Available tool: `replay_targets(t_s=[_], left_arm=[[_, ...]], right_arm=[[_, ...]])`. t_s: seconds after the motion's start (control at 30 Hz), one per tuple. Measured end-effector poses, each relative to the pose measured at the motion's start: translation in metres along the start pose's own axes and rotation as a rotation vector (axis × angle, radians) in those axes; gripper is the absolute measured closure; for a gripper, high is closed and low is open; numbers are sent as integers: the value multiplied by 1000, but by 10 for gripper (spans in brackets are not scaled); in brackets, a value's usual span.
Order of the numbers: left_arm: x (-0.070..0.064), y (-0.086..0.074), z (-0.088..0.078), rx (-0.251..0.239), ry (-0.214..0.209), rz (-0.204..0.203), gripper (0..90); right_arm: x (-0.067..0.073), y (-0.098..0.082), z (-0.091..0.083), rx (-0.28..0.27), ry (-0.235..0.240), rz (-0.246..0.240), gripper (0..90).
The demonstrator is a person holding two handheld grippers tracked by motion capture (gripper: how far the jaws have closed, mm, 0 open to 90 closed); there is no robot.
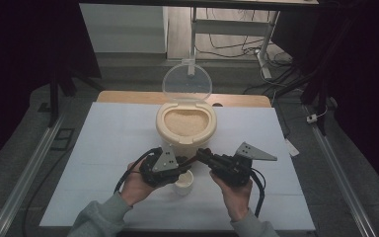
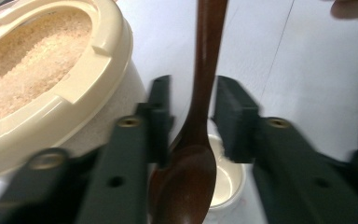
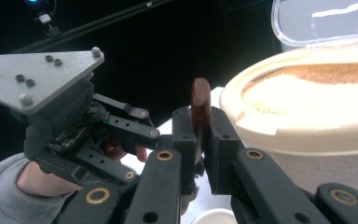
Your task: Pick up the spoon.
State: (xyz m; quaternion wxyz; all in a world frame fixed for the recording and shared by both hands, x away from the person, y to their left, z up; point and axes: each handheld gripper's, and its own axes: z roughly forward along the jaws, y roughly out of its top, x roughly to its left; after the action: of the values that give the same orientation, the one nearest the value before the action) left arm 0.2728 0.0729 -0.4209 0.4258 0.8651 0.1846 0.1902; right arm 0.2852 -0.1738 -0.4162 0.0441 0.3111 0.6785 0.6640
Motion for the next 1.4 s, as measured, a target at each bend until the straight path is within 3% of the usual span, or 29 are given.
replay_targets(t_s=[0.07, 0.1, 0.13, 0.17, 0.2, 0.4, 0.6, 0.63, 0.7, 0.73, 0.77, 0.83, 1.13, 1.4], left_arm=[[3, -3, -6, -27, -8, -49, 499], [3, -3, -6, -27, -8, -49, 459], [5, -6, -13, -48, -13, -83, 428], [5, -6, -13, -48, -13, -83, 402], [7, -13, -20, -65, -19, -122, 379], [12, -37, -39, -71, 6, -195, 308], [25, -85, -58, -39, 41, -303, 274], [25, -85, -58, -39, 41, -303, 270], [30, -109, -66, -19, 68, -346, 265], [30, -109, -66, -19, 68, -346, 263], [33, -123, -71, -5, 83, -374, 259], [35, -136, -75, 6, 93, -398, 253], [38, -169, -85, 25, 119, -473, 218], [37, -177, -86, 47, 138, -485, 187]], right_arm=[[-2, 1, -2, -13, 11, 3, 834], [-3, 2, -3, -19, 15, 1, 834], [-4, 3, -5, -24, 20, -2, 834], [-5, 4, -6, -29, 22, -4, 834], [-5, 5, -8, -34, 21, -6, 834], [-8, 13, -18, -71, 12, -23, 834], [-10, 20, -28, -98, 7, -40, 834], [-10, 21, -29, -101, 7, -43, 834], [-11, 24, -32, -109, 8, -49, 834], [-11, 25, -34, -113, 8, -49, 834], [-12, 26, -35, -117, 8, -53, 834], [-13, 29, -38, -120, 4, -59, 834], [-20, 36, -50, -148, -32, -68, 834], [-25, 44, -64, -195, -61, -79, 834]])
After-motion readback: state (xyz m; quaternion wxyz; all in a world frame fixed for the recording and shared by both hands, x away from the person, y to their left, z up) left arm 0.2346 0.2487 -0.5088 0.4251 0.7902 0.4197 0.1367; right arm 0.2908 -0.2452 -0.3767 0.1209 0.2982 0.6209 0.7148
